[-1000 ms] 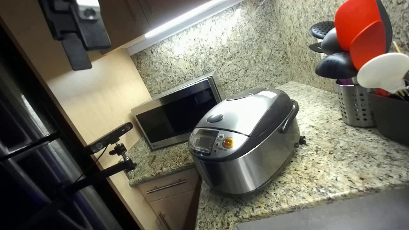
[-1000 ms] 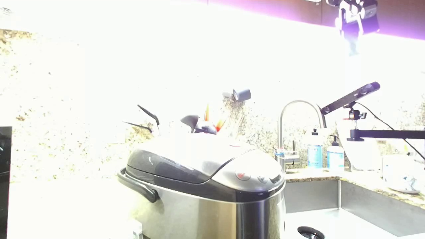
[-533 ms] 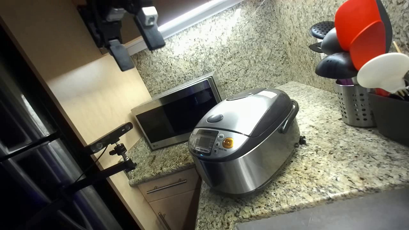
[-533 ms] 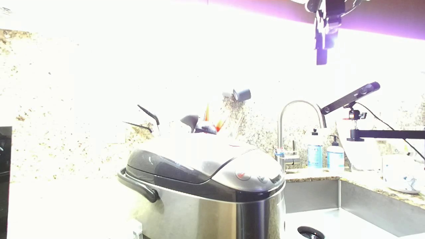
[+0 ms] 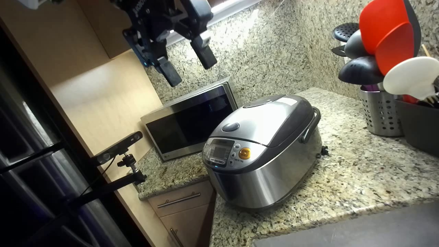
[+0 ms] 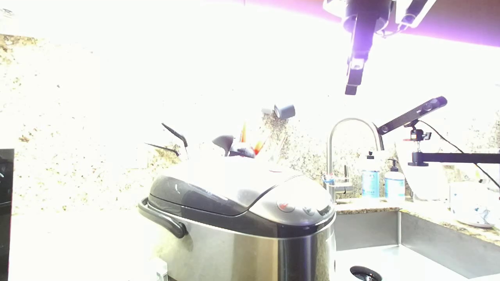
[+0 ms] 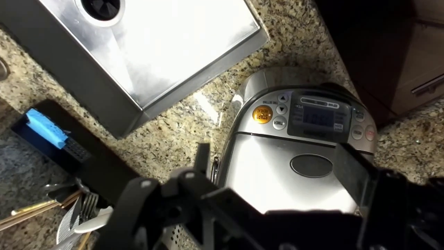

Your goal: Push the button on the machine

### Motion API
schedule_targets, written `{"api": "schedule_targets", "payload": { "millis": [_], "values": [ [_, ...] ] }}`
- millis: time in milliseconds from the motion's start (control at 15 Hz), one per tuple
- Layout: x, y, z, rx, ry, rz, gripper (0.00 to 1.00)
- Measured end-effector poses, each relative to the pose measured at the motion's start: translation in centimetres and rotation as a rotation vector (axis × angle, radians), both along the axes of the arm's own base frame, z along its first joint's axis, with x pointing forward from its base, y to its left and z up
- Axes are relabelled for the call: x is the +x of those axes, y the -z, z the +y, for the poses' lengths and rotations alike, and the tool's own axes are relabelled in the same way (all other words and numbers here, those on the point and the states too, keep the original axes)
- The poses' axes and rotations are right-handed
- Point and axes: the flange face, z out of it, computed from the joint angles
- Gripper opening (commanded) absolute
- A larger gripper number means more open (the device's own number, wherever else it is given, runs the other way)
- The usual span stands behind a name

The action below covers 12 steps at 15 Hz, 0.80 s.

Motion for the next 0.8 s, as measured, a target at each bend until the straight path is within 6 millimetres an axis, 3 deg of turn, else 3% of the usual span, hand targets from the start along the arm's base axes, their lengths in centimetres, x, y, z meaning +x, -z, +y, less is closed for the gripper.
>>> {"api": "schedule_targets", "payload": {
  "millis": [533,600,667,733,800],
  "values": [
    [0.3,2.5,-0.1,0.021,0.004,0.072,0.01],
    [0.3,2.8,-0.1,0.026,0.006,0.079,0.00],
    [0.3,3.0,-0.1,0.033,0.009,0.087,0.08],
    [0.3,3.1,0.0,0.042,0.011,0.095,0.01],
    [0.3,3.2,0.0,0.048,0.013,0.098,0.01]
  ]
}}
